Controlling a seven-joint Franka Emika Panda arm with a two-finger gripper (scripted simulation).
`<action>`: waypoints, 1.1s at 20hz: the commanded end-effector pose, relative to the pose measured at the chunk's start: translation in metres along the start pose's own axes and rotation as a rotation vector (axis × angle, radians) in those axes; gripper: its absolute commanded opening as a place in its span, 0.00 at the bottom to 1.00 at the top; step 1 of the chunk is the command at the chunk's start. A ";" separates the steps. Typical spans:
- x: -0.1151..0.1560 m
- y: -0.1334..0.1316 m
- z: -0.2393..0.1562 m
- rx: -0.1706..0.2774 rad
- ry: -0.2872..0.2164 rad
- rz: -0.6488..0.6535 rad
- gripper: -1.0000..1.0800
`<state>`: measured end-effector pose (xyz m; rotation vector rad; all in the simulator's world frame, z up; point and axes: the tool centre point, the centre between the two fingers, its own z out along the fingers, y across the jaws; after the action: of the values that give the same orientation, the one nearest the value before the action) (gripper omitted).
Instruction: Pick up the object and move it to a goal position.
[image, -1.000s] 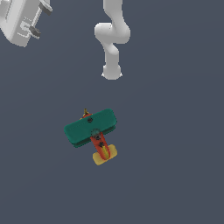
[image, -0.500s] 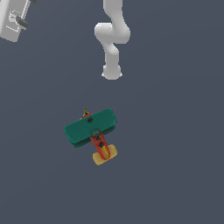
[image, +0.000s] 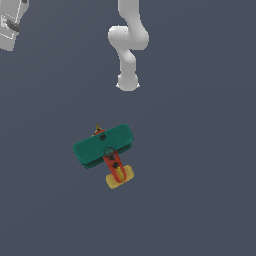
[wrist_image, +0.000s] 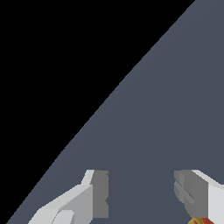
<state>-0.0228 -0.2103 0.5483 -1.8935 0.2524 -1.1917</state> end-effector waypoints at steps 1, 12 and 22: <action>0.002 0.006 -0.003 0.011 0.016 0.012 0.62; 0.002 0.045 -0.008 0.049 0.072 0.084 0.62; -0.012 0.092 -0.002 0.066 0.101 0.166 0.62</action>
<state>-0.0084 -0.2588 0.4799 -1.7306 0.3998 -1.1761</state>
